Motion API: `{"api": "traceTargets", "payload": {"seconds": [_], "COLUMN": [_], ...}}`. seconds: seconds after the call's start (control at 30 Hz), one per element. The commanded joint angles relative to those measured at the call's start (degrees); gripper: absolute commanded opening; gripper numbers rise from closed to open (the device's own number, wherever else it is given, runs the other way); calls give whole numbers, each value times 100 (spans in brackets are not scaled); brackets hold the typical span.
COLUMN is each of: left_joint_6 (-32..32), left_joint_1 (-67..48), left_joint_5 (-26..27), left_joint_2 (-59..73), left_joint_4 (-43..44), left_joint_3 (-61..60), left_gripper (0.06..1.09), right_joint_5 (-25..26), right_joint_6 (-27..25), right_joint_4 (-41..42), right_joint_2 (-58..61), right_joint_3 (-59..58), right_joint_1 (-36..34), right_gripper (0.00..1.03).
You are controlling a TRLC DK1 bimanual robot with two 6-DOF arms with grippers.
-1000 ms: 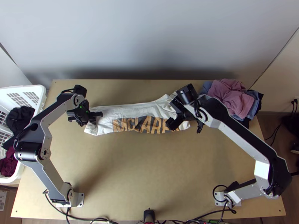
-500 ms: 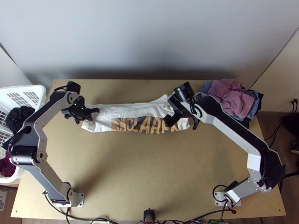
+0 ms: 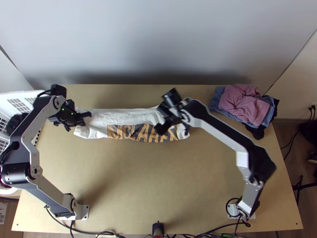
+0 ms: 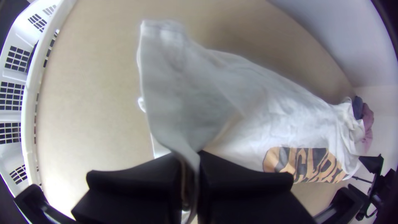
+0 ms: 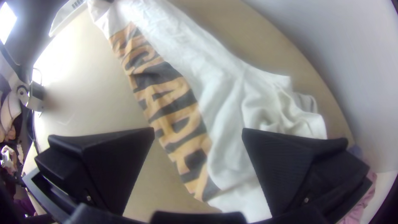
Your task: Fold the t-shirt
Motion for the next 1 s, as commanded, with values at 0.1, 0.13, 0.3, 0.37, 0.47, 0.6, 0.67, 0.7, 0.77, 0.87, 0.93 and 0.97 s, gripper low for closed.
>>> {"api": "traceTargets", "payload": {"seconds": [0.1, 0.13, 0.3, 0.37, 0.47, 0.6, 0.67, 0.7, 0.77, 0.87, 0.93, 0.97], "left_joint_6": [24, 15, -29, -37, -55, -99, -99, -90, -73, -73, -81, -73], "left_joint_1": [-23, -49, -155, -216, -330, -489, -541, -550, -576, -629, -717, -761], "left_joint_5": [144, 144, 179, 179, 205, 293, 293, 293, 302, 407, 451, 460], "left_joint_2": [-286, -286, -277, -224, -154, -93, -57, -31, -22, -22, -31, -31], "left_joint_4": [-168, -229, -476, -572, -739, -906, -950, -985, -1003, -1012, -1029, -1038], "left_joint_3": [73, 134, 591, 793, 1092, 1426, 1593, 1672, 1830, 2024, 2138, 2182], "left_gripper": [9, 9, 9, 9, 9, 9, 9, 9, 9, 9, 9, 9], "right_joint_5": [-524, -524, -541, -559, -611, -673, -691, -699, -699, -699, -699, -699], "right_joint_6": [423, 432, 581, 581, 528, 520, 520, 511, 484, 458, 458, 449], "right_joint_4": [146, 146, 173, 182, 217, 278, 305, 305, 313, 331, 331, 340], "right_joint_2": [1274, 1345, 1415, 1415, 1556, 1766, 1828, 1863, 1960, 2136, 2224, 2259], "right_joint_3": [1117, 1161, 1161, 1090, 1020, 1029, 1020, 1029, 1029, 1029, 1037, 1037], "right_joint_1": [410, 428, 322, 278, 226, 138, 120, 120, 111, 76, 67, 67], "right_gripper": [98, 98, 98, 98, 98, 98, 98, 98, 98, 98, 98, 98]}}
